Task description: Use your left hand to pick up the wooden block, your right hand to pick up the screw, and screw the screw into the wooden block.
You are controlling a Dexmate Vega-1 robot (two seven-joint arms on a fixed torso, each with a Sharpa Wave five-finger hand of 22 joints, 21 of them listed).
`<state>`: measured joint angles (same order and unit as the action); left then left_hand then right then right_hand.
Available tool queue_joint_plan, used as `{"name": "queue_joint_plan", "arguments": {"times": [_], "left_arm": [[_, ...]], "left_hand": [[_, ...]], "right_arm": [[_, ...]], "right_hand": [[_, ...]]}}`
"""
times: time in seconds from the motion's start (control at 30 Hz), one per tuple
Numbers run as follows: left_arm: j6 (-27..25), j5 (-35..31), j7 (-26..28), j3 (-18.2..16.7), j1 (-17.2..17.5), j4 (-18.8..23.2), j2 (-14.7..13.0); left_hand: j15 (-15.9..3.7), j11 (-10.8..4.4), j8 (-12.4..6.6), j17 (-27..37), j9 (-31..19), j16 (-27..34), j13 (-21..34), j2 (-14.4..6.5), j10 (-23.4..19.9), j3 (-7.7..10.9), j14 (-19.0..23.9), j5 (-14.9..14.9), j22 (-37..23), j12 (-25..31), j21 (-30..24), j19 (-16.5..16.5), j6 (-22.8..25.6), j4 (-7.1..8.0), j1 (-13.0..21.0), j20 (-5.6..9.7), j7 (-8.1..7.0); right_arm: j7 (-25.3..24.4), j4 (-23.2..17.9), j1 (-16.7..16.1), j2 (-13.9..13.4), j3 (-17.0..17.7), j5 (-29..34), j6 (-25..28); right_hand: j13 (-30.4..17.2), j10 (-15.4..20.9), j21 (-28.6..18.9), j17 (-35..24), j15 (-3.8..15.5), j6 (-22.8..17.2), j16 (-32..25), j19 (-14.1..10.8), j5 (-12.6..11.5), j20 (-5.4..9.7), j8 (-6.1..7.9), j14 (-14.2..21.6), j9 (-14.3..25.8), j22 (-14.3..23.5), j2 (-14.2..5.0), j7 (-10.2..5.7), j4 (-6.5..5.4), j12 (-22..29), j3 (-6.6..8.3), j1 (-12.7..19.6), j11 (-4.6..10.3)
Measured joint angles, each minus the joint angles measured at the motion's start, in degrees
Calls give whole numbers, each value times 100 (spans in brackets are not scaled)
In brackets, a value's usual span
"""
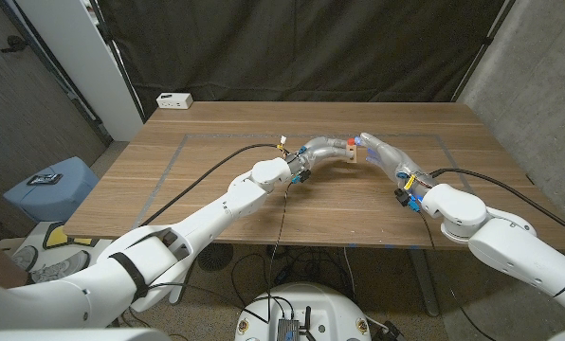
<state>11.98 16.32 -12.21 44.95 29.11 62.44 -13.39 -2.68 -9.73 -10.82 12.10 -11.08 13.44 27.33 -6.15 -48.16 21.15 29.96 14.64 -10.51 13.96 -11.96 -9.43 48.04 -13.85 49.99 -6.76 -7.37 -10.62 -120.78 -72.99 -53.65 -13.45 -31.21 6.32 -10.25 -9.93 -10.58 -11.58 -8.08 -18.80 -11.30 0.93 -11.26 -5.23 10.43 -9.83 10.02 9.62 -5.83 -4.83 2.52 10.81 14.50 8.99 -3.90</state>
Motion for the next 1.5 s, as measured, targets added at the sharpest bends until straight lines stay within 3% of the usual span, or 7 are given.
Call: {"name": "queue_joint_plan", "arguments": {"times": [0.93, 1.5], "left_arm": [[83, 20, -77, -37, -34, -80, -18], [135, 21, -90, -75, -41, -92, -84]], "left_hand": [[0, -12, 0, 0, 3, 0, 0, 0, -10, 0, 0, -12, 0, 0, 0, 0, 0, 0, 0, 0, 0], [0, -10, 0, 0, 1, 0, 0, 0, -9, 0, 0, -3, 0, 0, 0, 0, 0, 0, 0, 0, 0]], "right_arm": [[113, -46, 212, 82, -229, 71, 49], [134, -110, 205, 2, -143, 14, 46]], "right_hand": [[0, 0, 0, 13, 0, -66, 0, 0, 0, 0, 18, 0, 13, 0, 0, 22, 24, 0, 24, 0, 0], [0, 0, 0, -1, 0, -65, 0, 0, 0, 0, 17, 0, 13, 0, 0, 22, 24, 0, 23, 0, 0]]}}
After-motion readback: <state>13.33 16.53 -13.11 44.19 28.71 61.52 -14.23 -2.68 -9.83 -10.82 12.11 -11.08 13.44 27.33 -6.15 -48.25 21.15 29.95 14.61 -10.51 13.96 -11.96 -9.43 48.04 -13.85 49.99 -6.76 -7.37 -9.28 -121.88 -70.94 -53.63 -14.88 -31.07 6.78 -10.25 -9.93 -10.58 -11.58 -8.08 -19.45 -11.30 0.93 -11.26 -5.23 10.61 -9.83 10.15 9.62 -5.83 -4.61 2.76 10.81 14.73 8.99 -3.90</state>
